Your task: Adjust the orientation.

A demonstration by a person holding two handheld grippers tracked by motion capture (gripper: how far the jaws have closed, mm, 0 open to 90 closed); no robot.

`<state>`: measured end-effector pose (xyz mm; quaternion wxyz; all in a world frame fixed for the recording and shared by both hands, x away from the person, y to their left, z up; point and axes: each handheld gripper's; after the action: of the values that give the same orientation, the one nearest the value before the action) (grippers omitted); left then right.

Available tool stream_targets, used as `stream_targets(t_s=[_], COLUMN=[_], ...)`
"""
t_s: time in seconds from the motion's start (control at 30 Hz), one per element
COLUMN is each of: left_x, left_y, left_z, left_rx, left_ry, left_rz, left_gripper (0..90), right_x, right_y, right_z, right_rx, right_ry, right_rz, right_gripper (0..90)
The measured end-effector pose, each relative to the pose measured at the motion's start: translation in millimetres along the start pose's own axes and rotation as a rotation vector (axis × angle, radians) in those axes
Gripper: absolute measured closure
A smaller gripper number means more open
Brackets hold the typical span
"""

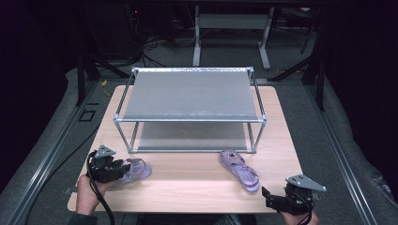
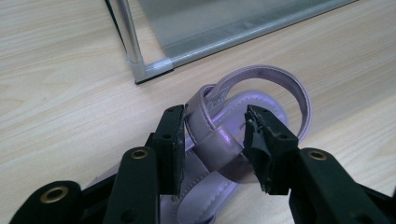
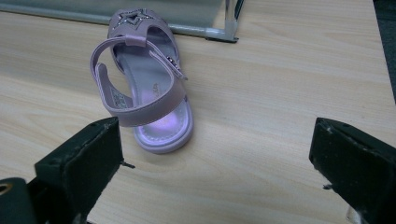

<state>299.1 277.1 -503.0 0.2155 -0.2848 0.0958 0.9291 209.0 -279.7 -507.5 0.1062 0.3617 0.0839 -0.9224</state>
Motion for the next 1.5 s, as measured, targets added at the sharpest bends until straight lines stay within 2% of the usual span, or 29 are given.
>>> stream_targets(t_s=[0.13, 0.23, 0.27, 0.3, 0.4, 0.57, 0.7, 0.77, 0.83, 0.87, 0.9, 0.93, 1.0, 1.03, 1.07, 1.1, 1.17, 1.23, 1.27, 1.37, 1.5], left_x=[-0.6, -0.7, -0.3, 0.0, 0.5, 1.7, 2.1, 2.1, 2.1, 2.1, 2.6, 2.7, 6.1, 6.1, 11.1, 11.1, 19.1, 21.6, 24.8, 31.3, 35.9], left_y=[-3.6, -0.8, 1.8, 2.9, 4.6, 9.0, 9.2, 11.3, 12.6, 12.8, 11.9, 11.0, 12.5, 12.5, 15.4, 15.4, 19.4, 20.8, 22.2, 24.1, 23.4], left_z=[-3.7, -2.0, -0.9, -0.4, 0.2, 3.3, 3.1, 2.3, 1.8, 1.9, 3.0, 4.4, 13.4, 13.4, 21.6, 21.6, 29.1, 30.2, 30.0, 26.3, 19.4], left_rx=[0.024, 0.013, 0.009, 0.005, -0.006, -0.037, -0.004, 0.042, 0.046, 0.046, 0.064, 0.065, 0.003, 0.003, -0.023, -0.023, -0.016, -0.015, -0.003, 0.016, 0.042], left_ry=[-0.003, -0.003, -0.001, 0.001, 0.003, 0.008, 0.015, 0.021, 0.023, 0.027, 0.045, 0.050, 0.098, 0.098, 0.123, 0.123, 0.115, 0.105, 0.098, 0.099, 0.096], left_rz=[0.005, -0.012, -0.025, -0.035, -0.047, -0.091, -0.118, -0.141, -0.148, -0.145, -0.125, -0.112, -0.053, -0.053, -0.030, -0.030, -0.005, -0.004, 0.005, 0.027, 0.056], left_gripper=[60.8, 62.1, 67.5, 69.0, 70.1, 73.2, 74.8, 74.7, 73.9, 71.0, 71.0, 64.4, 45.3, 43.1, 41.8, 41.1, 40.7, 42.6, 42.6, 50.8, 57.3], right_x=[0.3, 0.5, 0.6, 0.6, 0.7, 1.0, 1.2, 1.2, 1.1, 1.1, 1.1, 1.1, 1.2, 1.2, 1.3, 1.3, 1.3, 1.3, 1.3, 1.4, 1.1], right_y=[2.1, 2.7, 3.4, 3.5, 4.1, 5.9, 5.6, 4.9, 4.7, 4.1, 4.1, 4.2, 3.8, 3.9, 4.1, 4.1, 4.5, 4.6, 4.4, 3.6, 2.3], right_z=[1.4, 2.1, 2.6, 2.9, 3.5, 5.6, 3.4, 2.2, 1.7, 0.9, 0.9, 0.2, -0.9, -1.0, -1.0, -1.0, -0.5, -0.4, -0.6, -1.9, -2.3], right_rx=[-0.005, -0.002, 0.000, 0.002, 0.005, 0.011, 0.002, 0.000, -0.002, -0.001, -0.001, -0.007, -0.002, -0.003, -0.002, -0.002, -0.004, -0.004, -0.004, -0.005, -0.003], right_ry=[-0.008, -0.006, -0.004, -0.004, 0.001, 0.001, -0.001, -0.002, -0.003, -0.009, -0.009, -0.010, -0.010, -0.011, -0.012, -0.012, -0.011, -0.010, -0.010, -0.009, -0.013], right_rz=[-0.003, -0.006, -0.007, -0.008, -0.010, -0.016, -0.016, -0.017, -0.015, -0.014, -0.014, -0.012, -0.012, -0.012, -0.011, -0.011, -0.016, -0.016, -0.016, -0.014, -0.011], right_gripper=[2.0, 2.1, 2.1, 2.1, 2.1, 2.1, 2.1, 2.2, 2.2, 2.2, 2.2, 2.2, 2.3, 2.3, 2.3, 2.3, 2.4, 2.4, 2.4, 2.4, 2.7])
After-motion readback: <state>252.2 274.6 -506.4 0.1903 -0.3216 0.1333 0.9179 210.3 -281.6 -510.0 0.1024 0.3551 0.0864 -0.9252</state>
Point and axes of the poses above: each handheld gripper's, and its own axes: z roughly backward along the jaws, x roughly out of its underside, y roughly to its right, and after that the axes turned 7 degrees about -y, right-handed
